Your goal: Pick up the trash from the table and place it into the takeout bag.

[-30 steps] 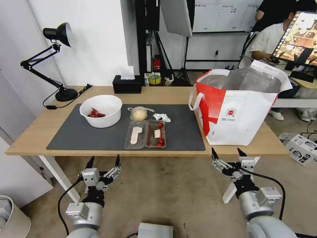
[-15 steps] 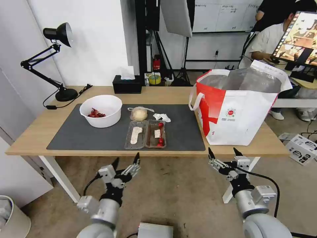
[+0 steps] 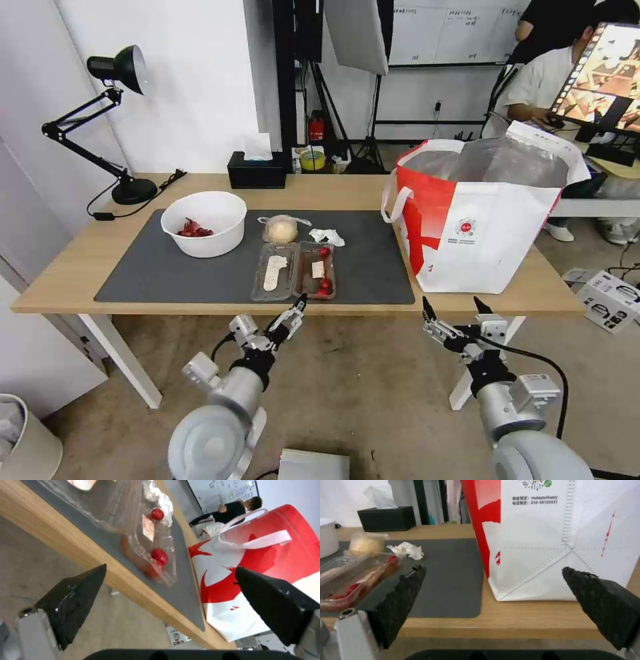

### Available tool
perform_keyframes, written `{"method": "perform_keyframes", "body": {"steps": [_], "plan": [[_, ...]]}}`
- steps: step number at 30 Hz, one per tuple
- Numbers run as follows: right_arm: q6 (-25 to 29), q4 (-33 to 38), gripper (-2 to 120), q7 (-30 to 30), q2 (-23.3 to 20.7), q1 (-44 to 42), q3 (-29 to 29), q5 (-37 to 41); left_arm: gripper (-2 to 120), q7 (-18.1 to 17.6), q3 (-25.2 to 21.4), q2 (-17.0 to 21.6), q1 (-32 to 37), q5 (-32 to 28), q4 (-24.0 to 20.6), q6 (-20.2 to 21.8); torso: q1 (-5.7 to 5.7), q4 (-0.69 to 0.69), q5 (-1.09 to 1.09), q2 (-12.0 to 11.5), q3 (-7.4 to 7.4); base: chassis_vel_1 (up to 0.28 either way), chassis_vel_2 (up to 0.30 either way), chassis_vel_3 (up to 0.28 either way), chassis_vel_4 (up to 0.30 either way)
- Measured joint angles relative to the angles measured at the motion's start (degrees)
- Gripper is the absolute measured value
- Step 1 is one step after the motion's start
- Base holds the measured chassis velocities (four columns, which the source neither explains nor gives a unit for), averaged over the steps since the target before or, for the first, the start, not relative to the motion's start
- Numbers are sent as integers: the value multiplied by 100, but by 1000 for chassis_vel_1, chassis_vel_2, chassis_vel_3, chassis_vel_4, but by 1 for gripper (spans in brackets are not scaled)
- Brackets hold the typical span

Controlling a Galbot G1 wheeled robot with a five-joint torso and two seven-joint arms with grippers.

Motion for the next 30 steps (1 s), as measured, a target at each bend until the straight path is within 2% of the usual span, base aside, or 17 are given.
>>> {"method": "perform_keyframes", "body": {"steps": [14, 30], "plan": [[-18, 50, 100, 0, -92, -17, 15, 0, 100, 11, -188, -115, -282, -97, 296, -49, 0, 0, 0, 0, 0, 0, 0, 0, 0], [-23, 111, 100, 12, -157, -50, 70, 18, 100, -94, -120, -219, -569, -129, 577, -50, -1, 0, 0, 0, 0, 0, 0, 0, 0]]}}
